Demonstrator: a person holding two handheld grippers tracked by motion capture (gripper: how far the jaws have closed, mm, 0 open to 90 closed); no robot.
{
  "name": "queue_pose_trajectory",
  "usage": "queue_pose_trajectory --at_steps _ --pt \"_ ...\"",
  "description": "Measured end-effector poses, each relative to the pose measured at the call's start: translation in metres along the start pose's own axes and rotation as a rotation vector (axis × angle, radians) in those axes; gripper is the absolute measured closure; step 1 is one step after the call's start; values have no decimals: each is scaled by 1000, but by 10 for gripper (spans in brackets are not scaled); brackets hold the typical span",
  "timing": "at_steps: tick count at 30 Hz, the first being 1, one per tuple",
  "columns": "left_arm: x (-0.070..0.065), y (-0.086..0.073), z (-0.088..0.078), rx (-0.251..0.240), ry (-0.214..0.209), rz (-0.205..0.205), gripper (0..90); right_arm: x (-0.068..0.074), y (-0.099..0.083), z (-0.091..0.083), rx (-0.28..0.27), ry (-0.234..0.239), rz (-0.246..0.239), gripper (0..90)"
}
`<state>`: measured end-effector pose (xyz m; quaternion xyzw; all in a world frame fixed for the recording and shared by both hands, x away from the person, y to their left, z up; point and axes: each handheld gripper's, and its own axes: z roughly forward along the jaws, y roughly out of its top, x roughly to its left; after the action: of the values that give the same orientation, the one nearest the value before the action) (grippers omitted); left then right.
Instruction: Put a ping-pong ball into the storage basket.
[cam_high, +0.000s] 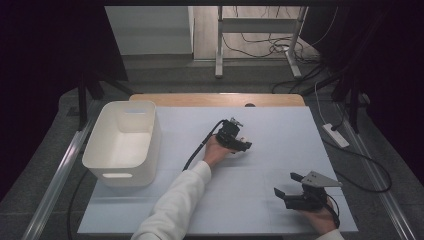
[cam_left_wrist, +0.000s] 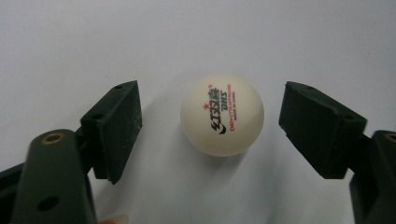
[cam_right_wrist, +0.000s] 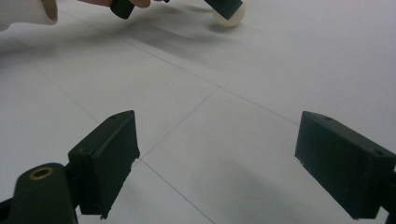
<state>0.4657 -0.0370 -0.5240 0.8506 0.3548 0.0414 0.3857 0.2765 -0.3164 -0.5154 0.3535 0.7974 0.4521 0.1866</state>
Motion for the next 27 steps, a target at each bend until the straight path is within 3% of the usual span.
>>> queue_pose_trajectory --at_steps 8,14,27 --pt "-2 1 1 -2 -16 13 502 -1 0 -1 -2 0 2 130" --pt "-2 2 -1 3 -26 26 512 0 0 -1 -2 -3 -1 131" --pt "-4 5 -7 -12 -31 16 513 0 0 -2 -6 -10 1 131"
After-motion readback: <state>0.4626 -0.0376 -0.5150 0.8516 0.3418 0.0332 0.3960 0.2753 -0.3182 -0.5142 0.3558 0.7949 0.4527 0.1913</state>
